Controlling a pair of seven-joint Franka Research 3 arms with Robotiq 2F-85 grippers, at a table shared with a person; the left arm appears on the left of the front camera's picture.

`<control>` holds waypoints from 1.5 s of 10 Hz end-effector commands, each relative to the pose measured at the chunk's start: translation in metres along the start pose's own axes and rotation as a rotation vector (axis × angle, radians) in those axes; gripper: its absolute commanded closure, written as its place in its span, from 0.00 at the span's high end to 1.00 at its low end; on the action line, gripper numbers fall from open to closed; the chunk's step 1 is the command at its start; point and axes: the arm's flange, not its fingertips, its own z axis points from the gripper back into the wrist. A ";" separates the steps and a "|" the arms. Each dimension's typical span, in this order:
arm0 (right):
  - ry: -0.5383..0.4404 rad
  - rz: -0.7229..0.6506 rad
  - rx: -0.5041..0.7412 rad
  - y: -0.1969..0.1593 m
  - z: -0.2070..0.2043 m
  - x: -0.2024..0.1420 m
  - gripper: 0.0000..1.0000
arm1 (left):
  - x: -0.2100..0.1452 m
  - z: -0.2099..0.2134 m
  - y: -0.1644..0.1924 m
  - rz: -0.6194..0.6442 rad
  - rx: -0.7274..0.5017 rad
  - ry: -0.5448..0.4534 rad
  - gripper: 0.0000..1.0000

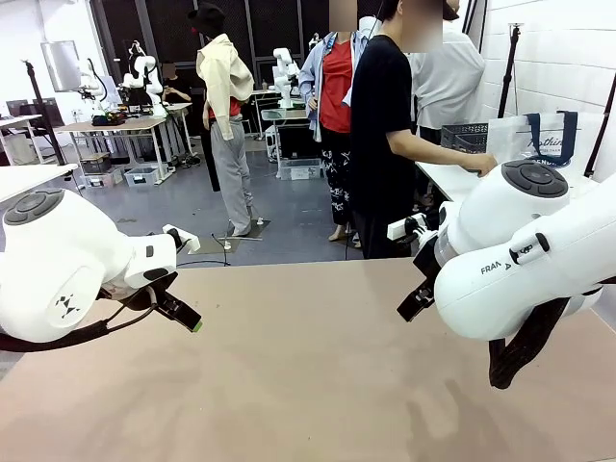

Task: Transfer purchased items from the store into the shopping bag.
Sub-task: Open the Reusable shopping bag in the center of the table.

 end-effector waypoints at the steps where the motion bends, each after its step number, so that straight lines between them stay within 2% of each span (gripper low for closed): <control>1: 0.006 0.027 0.018 0.005 -0.001 -0.001 1.00 | 0.005 -0.001 -0.010 -0.043 -0.019 0.072 1.00; 3: 0.011 0.005 -0.008 0.005 -0.003 -0.006 1.00 | 0.004 -0.003 -0.013 -0.054 0.000 0.097 1.00; 4: 0.002 0.009 0.006 0.004 -0.001 0.001 1.00 | -0.001 -0.004 -0.011 -0.027 -0.019 0.050 1.00; 15: 0.002 0.009 0.006 0.004 -0.001 0.001 1.00 | -0.001 -0.004 -0.011 -0.027 -0.019 0.050 1.00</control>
